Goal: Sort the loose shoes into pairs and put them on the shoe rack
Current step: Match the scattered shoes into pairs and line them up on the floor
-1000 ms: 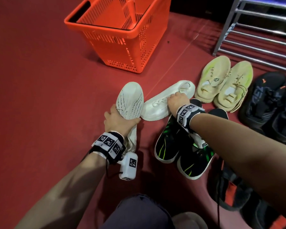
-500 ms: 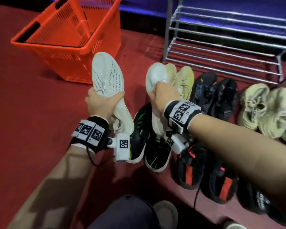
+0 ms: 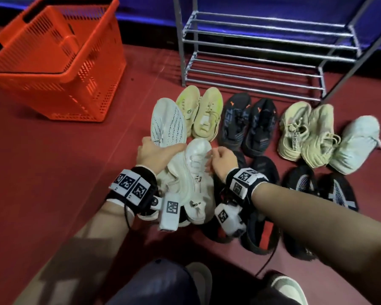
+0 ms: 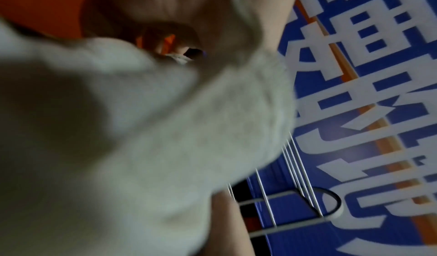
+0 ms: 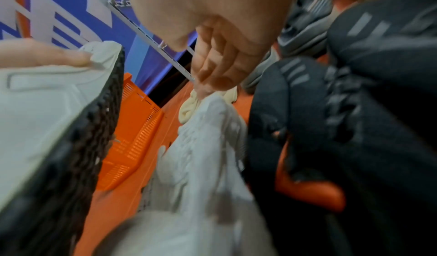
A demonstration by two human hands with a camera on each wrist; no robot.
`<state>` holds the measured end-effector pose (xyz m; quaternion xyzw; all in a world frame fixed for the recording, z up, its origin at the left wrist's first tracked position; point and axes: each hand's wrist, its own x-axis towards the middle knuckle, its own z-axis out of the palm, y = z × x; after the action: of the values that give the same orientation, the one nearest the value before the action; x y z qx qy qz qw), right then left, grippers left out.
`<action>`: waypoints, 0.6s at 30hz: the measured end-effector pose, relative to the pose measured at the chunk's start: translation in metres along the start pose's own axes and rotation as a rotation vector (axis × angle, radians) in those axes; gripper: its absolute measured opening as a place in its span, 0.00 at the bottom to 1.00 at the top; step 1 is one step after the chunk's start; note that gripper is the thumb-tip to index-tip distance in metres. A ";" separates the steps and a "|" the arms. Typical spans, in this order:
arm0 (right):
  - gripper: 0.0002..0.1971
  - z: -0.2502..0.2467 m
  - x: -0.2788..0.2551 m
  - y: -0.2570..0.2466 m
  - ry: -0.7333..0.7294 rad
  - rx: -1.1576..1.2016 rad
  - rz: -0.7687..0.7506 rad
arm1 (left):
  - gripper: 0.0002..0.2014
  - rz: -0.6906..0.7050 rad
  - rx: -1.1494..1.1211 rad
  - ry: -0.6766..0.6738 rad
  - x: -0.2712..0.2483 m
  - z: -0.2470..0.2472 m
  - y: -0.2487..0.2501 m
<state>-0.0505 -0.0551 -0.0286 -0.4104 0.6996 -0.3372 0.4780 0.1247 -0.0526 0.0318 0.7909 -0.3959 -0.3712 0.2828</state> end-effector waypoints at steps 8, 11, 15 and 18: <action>0.22 -0.056 -0.007 -0.003 -0.237 0.196 -0.035 | 0.55 -0.005 -0.017 -0.192 -0.028 0.073 0.037; 0.18 -0.068 -0.013 0.002 -0.272 0.261 -0.004 | 0.50 0.005 0.033 -0.267 -0.029 0.102 0.029; 0.14 -0.086 -0.012 0.019 -0.323 0.205 0.083 | 0.32 -0.092 -0.153 -0.486 -0.036 0.113 0.017; 0.17 -0.090 -0.008 0.039 -0.324 0.053 0.177 | 0.12 -0.148 -0.231 -0.533 -0.043 0.111 0.012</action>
<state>-0.1442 -0.0232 -0.0307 -0.3836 0.6377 -0.2414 0.6229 0.0124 -0.0401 -0.0063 0.6549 -0.3527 -0.6279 0.2290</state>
